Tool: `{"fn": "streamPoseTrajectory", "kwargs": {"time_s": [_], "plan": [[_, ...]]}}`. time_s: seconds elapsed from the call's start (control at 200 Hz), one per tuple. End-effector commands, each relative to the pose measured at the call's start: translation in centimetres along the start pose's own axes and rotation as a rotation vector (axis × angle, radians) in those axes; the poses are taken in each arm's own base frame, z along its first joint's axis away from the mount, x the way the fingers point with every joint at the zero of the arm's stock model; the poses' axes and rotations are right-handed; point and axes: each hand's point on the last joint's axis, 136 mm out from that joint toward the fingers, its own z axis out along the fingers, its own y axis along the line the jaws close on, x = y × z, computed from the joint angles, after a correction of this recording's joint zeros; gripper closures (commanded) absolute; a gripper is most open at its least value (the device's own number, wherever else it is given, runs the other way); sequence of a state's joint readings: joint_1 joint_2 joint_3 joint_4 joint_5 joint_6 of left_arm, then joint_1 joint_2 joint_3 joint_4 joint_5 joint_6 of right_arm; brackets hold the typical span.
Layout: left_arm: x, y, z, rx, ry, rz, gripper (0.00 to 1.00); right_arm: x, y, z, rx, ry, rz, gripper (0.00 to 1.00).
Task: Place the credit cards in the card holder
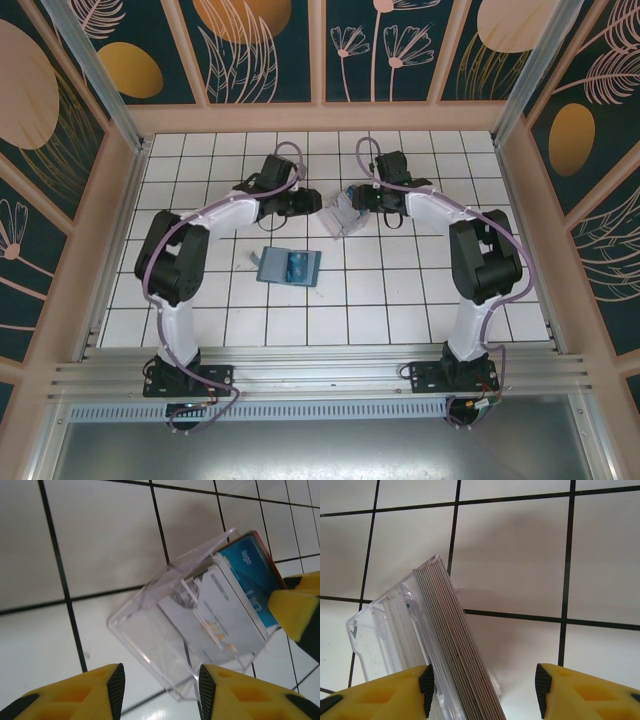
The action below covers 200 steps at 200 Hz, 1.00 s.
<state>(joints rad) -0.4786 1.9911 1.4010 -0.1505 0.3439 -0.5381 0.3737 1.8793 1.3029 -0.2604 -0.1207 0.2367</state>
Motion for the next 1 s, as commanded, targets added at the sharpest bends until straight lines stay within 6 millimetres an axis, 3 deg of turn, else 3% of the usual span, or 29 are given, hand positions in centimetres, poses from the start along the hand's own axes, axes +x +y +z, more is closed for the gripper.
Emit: {"fn": "streamPoseTrajectory", "kwargs": {"time_s": [0.0,0.17,0.355,0.996], "plan": [[-0.7,-0.3,1.1,0.009,0.028,0.043,0.53,-0.4,-0.2,0.3,0.017,0.015,-0.022,0.41],[-0.3,0.4,2.7,0.006,0.058,0.032,0.53,0.2,-0.2,1.2,0.011,0.045,-0.023,0.41],[0.6,0.8,2.9,0.013,0.062,0.016,0.53,0.1,0.0,1.5,0.015,0.049,-0.027,0.41],[2.1,1.7,4.1,0.027,0.089,-0.022,0.54,-1.9,-0.2,0.0,0.038,0.001,-0.028,0.46]]}}
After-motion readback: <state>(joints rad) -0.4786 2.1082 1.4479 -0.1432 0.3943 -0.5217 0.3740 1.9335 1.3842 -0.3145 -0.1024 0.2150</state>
